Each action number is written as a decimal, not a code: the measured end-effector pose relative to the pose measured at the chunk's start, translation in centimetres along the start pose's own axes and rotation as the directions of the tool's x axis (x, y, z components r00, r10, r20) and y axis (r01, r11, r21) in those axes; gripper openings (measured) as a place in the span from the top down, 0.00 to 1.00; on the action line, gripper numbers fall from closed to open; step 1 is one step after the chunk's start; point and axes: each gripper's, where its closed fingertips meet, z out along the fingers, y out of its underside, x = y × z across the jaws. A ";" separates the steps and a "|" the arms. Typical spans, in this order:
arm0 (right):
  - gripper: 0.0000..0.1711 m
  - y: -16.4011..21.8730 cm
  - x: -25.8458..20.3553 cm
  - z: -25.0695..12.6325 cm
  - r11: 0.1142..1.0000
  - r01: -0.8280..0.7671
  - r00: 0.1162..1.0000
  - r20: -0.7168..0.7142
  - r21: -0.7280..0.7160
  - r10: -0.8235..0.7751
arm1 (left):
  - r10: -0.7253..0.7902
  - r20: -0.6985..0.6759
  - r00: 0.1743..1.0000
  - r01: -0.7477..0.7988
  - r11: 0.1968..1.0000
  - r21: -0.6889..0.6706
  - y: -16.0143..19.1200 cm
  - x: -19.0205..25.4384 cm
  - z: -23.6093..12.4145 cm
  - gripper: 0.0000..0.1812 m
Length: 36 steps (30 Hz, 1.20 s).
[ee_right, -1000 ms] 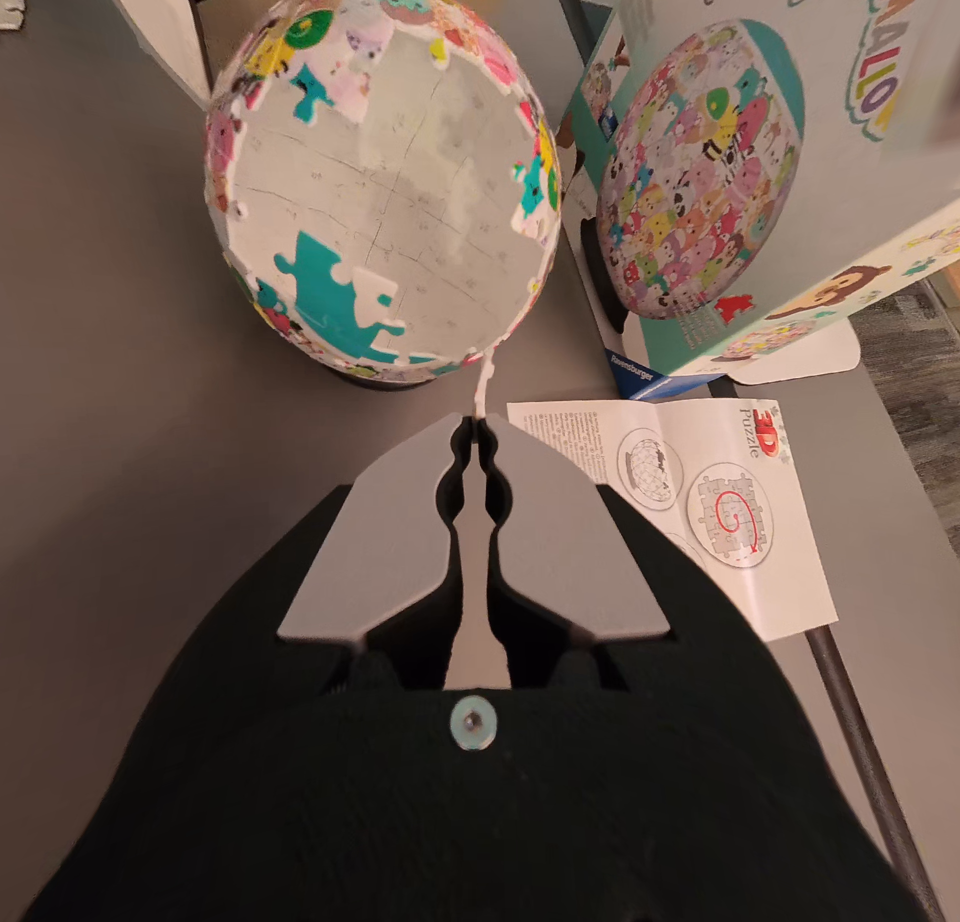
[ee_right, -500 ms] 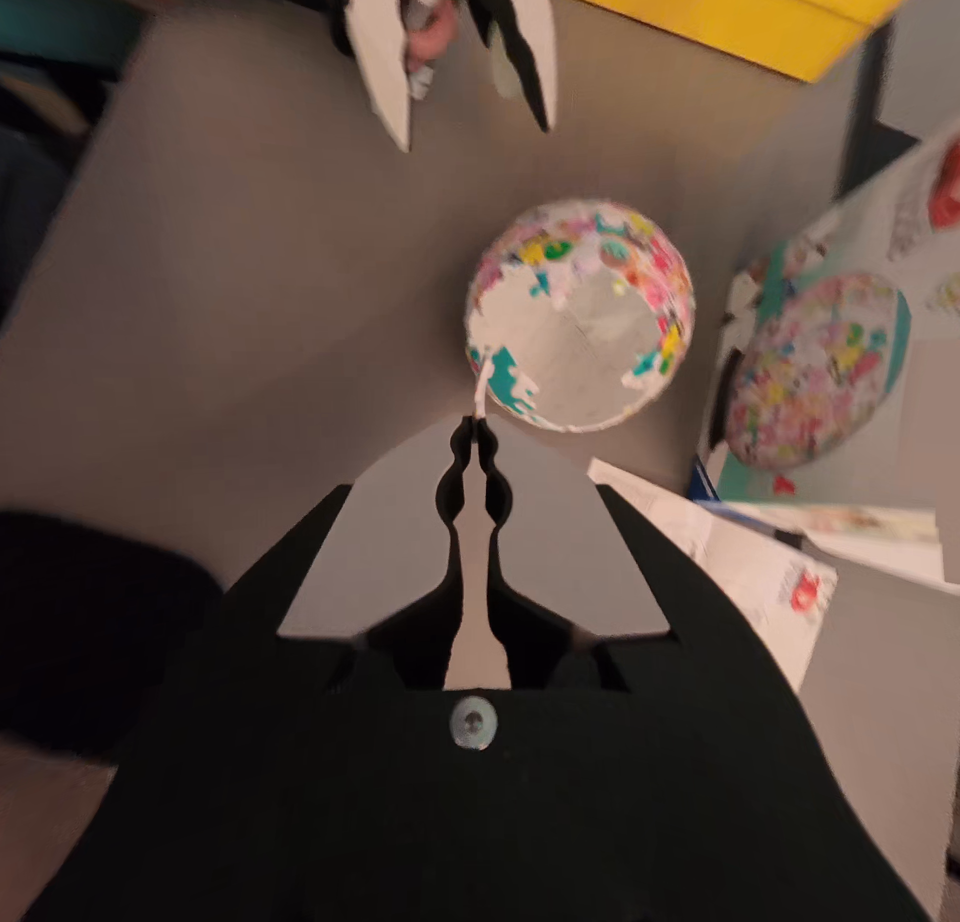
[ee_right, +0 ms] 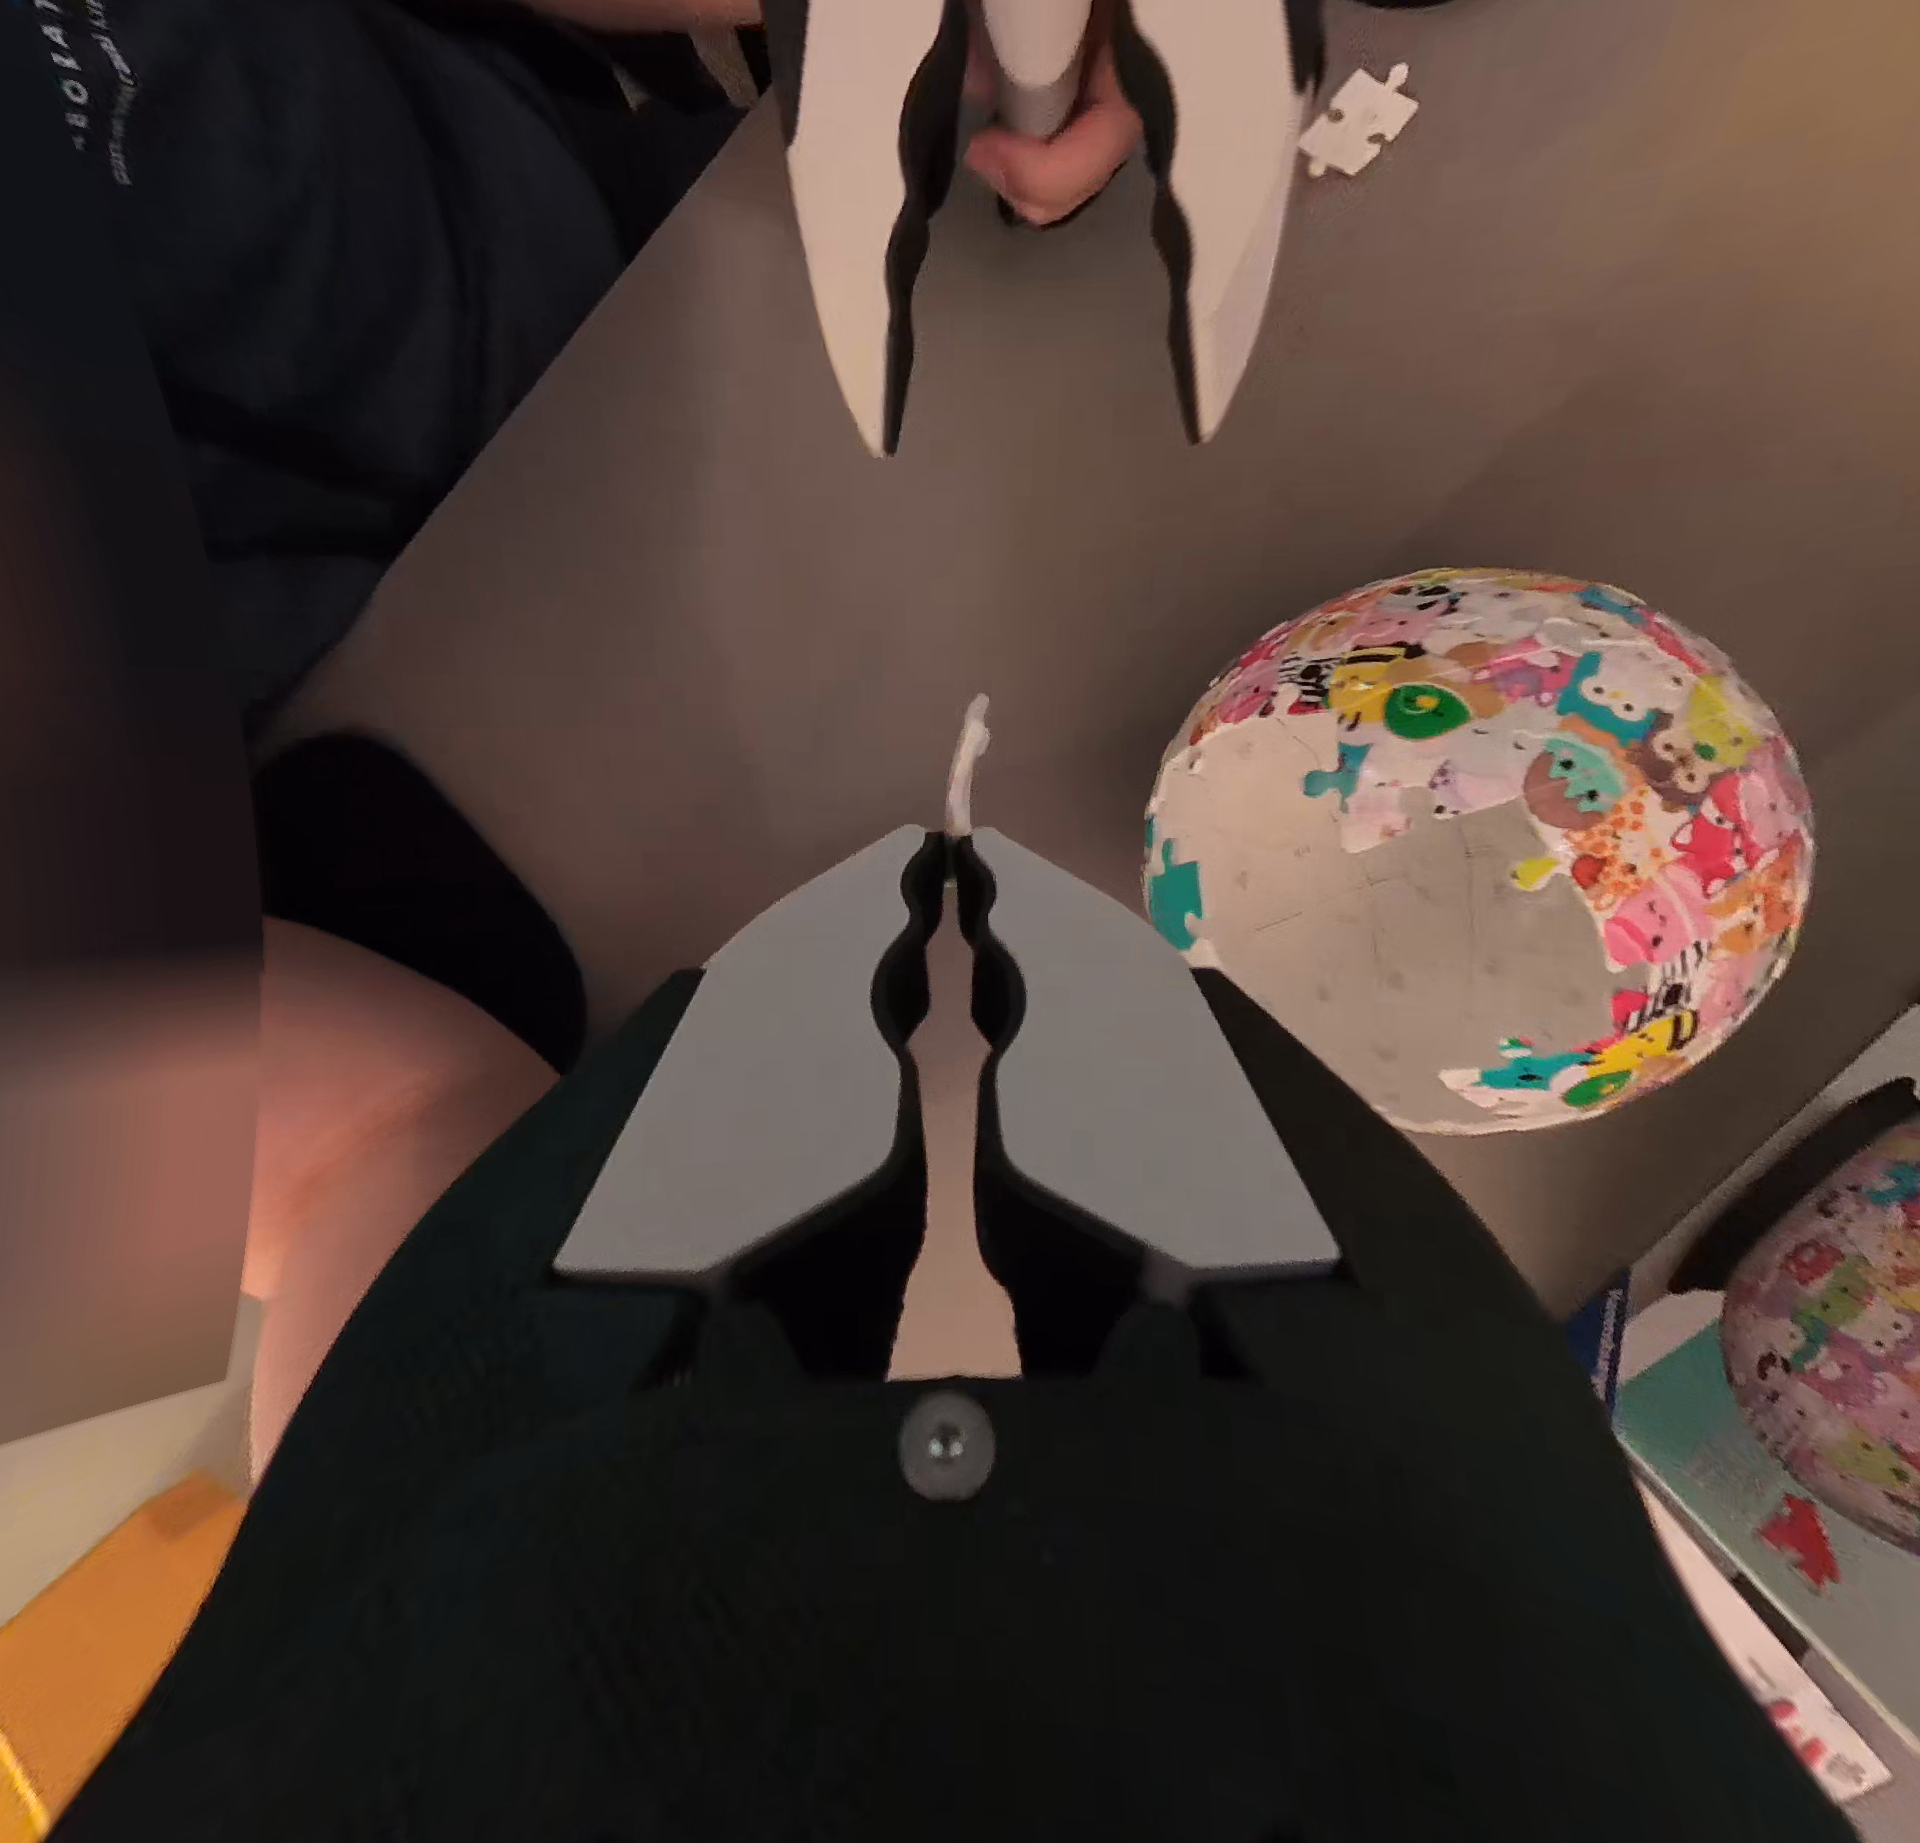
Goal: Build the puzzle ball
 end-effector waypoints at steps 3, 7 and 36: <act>0.98 0.4 0.5 0.1 1.000 -0.001 1.000 0.005 0.003 0.001 | 0.032 0.017 0.999 -0.032 0.999 -0.027 -0.3 0.6 0.7 0.70; 0.98 0.5 0.7 0.0 1.000 -0.007 1.000 0.009 0.011 0.007 | 0.054 0.047 0.997 -0.051 0.997 -0.063 -1.3 0.8 1.6 0.73; 0.98 1.0 1.7 0.5 0.997 0.070 0.998 0.008 0.023 -0.070 | 0.242 0.056 0.969 -0.186 0.855 -0.483 -4.0 -1.4 4.2 0.86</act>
